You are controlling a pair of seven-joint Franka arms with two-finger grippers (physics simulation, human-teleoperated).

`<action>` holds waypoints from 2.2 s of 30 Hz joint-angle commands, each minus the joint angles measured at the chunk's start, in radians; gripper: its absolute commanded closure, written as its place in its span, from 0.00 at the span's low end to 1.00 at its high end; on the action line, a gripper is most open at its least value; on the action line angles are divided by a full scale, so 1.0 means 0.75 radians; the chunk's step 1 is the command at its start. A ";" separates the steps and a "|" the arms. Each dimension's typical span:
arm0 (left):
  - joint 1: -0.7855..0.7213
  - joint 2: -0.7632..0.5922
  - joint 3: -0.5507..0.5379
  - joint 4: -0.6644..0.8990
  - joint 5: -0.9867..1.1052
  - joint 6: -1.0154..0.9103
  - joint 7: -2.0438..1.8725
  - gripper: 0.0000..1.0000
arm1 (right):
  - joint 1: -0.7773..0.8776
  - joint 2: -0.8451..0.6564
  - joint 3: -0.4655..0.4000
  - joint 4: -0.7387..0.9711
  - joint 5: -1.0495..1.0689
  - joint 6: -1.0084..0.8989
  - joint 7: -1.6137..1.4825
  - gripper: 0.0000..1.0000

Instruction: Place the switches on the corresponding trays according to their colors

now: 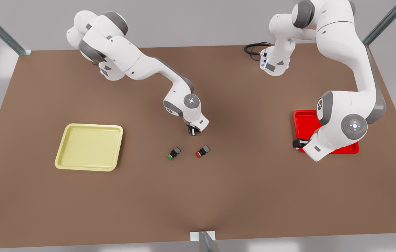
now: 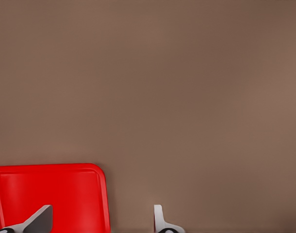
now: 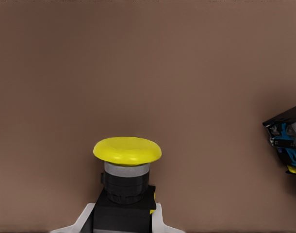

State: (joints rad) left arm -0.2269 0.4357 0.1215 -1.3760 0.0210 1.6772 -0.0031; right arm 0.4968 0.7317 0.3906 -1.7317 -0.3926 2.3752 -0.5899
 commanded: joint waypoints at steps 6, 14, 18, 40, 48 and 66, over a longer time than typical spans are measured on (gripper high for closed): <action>-0.006 -0.002 -0.007 0.002 -0.030 -0.001 -0.008 0.00 | -0.065 -0.235 0.001 -0.233 -0.004 0.003 -0.001 0.50; -0.141 0.082 -0.164 0.006 -0.095 0.026 0.008 0.00 | -0.323 -0.763 0.005 -0.767 -0.004 -0.003 -0.166 0.48; -0.319 0.182 -0.215 0.008 -0.048 0.181 0.174 0.00 | -0.583 -0.886 -0.001 -0.898 0.000 -0.001 -0.459 0.48; -0.516 0.667 -0.334 0.123 0.111 0.881 0.309 0.00 | -0.474 -0.984 -0.439 -0.489 0.288 -0.555 -0.556 0.06; -0.513 0.673 -0.330 0.088 0.142 0.838 0.297 0.00 | -0.532 -0.894 -0.580 0.235 0.417 -0.999 0.541 0.03; -0.513 0.667 -0.336 0.068 0.138 0.795 0.284 0.39 | -0.538 -0.579 -0.580 0.478 0.495 -0.915 0.654 0.00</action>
State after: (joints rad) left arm -0.6121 0.9358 -0.1304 -1.3254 0.1238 2.2734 0.2102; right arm 0.0930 0.2968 -0.0436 -1.3730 -0.0215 1.6889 -0.0997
